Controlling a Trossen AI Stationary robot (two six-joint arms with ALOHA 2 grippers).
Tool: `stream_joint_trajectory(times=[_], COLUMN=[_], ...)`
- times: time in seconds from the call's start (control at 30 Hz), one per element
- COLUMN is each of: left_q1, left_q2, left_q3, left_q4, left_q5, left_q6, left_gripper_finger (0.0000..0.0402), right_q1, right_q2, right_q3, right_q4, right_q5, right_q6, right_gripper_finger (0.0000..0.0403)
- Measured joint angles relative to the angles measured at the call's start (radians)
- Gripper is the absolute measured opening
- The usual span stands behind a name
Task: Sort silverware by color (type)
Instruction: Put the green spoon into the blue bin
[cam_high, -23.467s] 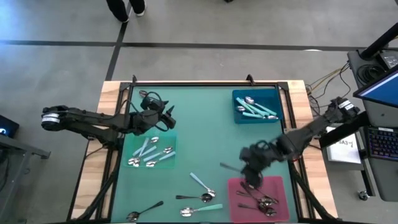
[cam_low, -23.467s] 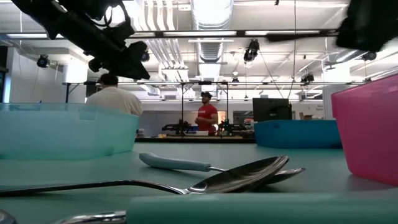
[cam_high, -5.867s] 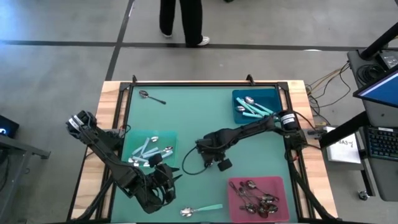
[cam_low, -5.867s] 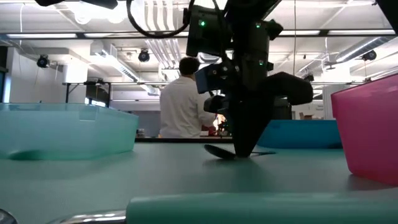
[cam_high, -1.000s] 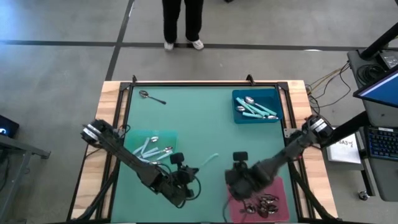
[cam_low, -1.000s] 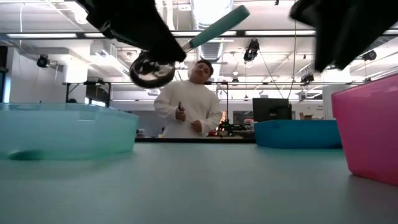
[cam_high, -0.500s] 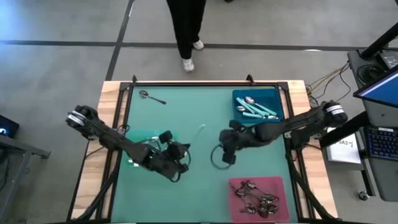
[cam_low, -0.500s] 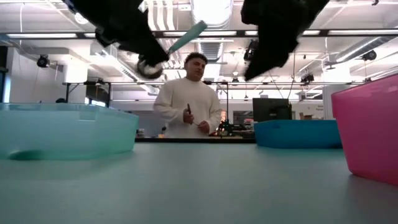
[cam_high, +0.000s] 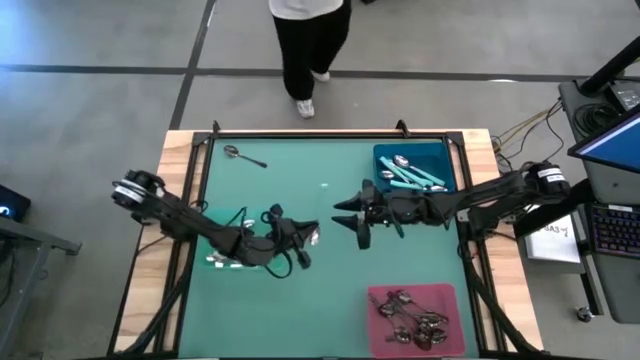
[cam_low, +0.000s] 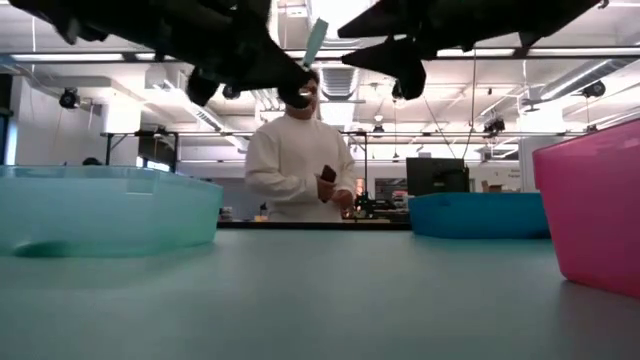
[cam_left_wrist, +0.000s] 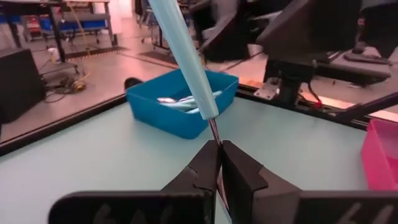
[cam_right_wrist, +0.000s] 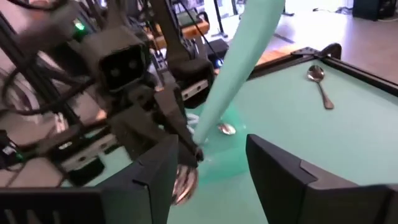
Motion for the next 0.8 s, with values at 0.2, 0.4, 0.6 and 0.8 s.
stream_joint_trajectory(times=[0.2,0.4,0.6,0.8], left_q1=[0.027,0.040,0.049,0.054], left_q2=[0.075,0.100,0.110,0.115], left_q3=[0.073,0.124,0.130,0.130], left_q4=[0.002,0.006,0.007,0.048], left_q5=[-0.042,-0.043,-0.032,0.007], left_q6=[0.037,0.064,0.065,0.059], left_gripper_finger=[0.0000,0.0000,0.0000,0.0000], right_q1=[-0.040,-0.077,-0.095,-0.095], right_q2=[0.013,0.018,0.020,0.020], right_q3=[0.000,0.002,0.003,0.003], right_q4=[0.009,0.017,0.053,0.094], right_q5=[0.001,-0.004,-0.070,-0.074], right_q6=[-0.021,-0.037,-0.038,-0.040], right_gripper_finger=[0.0202,0.0203,0.0203,0.0203])
